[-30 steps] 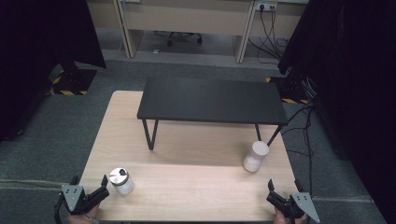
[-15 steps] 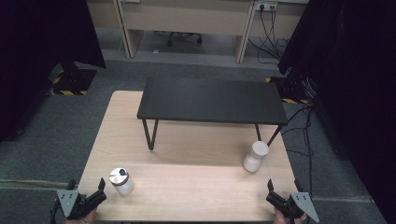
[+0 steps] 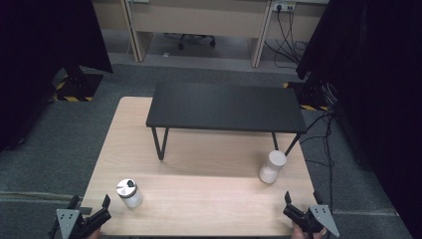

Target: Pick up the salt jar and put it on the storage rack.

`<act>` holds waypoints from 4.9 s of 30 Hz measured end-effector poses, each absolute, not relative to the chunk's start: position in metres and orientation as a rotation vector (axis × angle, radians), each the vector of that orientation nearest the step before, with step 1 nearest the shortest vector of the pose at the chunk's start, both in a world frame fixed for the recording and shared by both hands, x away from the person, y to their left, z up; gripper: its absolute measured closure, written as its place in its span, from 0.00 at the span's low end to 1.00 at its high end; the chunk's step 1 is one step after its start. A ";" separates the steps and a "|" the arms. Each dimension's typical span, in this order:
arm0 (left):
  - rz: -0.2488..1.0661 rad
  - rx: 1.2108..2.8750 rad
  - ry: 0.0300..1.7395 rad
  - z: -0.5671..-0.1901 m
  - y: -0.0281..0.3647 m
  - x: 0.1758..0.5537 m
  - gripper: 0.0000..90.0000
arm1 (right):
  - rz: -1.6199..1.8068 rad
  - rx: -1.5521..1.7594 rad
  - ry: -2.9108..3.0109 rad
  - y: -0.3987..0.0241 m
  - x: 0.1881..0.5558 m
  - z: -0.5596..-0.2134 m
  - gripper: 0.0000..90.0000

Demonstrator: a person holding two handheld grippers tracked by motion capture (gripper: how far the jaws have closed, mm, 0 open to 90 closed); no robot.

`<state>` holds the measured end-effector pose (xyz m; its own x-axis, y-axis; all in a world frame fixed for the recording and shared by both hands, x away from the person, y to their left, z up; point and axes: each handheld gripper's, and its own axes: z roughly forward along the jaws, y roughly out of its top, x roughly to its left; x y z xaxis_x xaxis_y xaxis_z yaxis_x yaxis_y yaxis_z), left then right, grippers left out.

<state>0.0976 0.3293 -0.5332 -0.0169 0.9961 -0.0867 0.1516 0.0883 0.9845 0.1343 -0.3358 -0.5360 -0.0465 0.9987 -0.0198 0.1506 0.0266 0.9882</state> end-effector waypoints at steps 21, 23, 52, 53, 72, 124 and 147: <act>1.058 1.260 1.280 -0.525 0.322 0.081 0.00 | 1.152 1.278 1.365 -0.336 0.134 -0.536 0.00; 1.057 1.265 1.269 -0.524 0.320 0.081 0.00 | 1.153 1.276 1.364 -0.336 0.134 -0.537 0.00; 0.983 1.370 1.181 -0.513 0.299 0.097 0.00 | 1.164 1.271 1.359 -0.337 0.133 -0.538 0.00; 0.981 1.369 1.182 -0.513 0.298 0.098 0.00 | 1.164 1.271 1.359 -0.337 0.133 -0.538 0.00; 0.956 1.416 1.202 -0.503 0.289 0.120 0.00 | 1.156 1.268 1.371 -0.337 0.133 -0.537 0.00; 0.900 1.441 1.165 -0.500 0.294 0.133 0.33 | 1.146 1.260 1.378 -0.336 0.133 -0.537 0.00; 0.920 1.468 1.138 -0.498 0.294 0.132 0.38 | 1.130 1.253 1.384 -0.333 0.134 -0.537 0.00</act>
